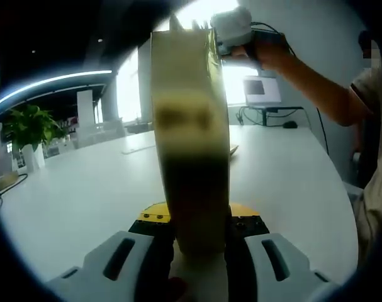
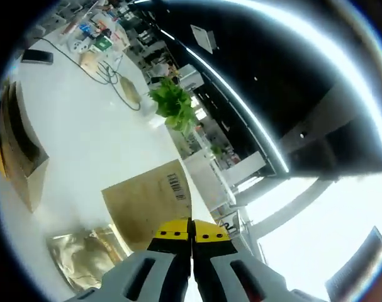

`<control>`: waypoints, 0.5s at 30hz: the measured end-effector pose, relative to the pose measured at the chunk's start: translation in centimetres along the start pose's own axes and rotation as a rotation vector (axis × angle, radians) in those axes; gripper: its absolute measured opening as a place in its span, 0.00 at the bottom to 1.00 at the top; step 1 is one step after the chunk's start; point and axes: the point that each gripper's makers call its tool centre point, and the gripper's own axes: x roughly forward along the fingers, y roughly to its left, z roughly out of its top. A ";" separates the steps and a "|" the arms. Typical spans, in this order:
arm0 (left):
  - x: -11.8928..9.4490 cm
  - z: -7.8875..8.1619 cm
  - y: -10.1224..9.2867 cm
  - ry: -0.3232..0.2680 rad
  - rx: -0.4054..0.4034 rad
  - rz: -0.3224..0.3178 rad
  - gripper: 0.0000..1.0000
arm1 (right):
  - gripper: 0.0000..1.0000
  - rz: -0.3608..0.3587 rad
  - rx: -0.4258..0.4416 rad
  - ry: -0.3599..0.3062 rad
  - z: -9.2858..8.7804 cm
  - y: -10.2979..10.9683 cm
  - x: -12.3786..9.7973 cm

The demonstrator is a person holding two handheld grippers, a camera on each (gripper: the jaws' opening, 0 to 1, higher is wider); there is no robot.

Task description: Extract single mask from mask box in order stack masks on table

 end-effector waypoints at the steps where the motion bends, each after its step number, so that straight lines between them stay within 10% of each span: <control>1: 0.0 0.1 -0.2 0.000 0.000 0.000 0.21 | 0.00 0.000 0.000 0.006 -0.3 0.1 0.1; 15: 0.0 0.1 -0.2 0.000 0.002 0.001 0.21 | 0.00 0.004 -0.031 0.113 -5.1 1.1 1.9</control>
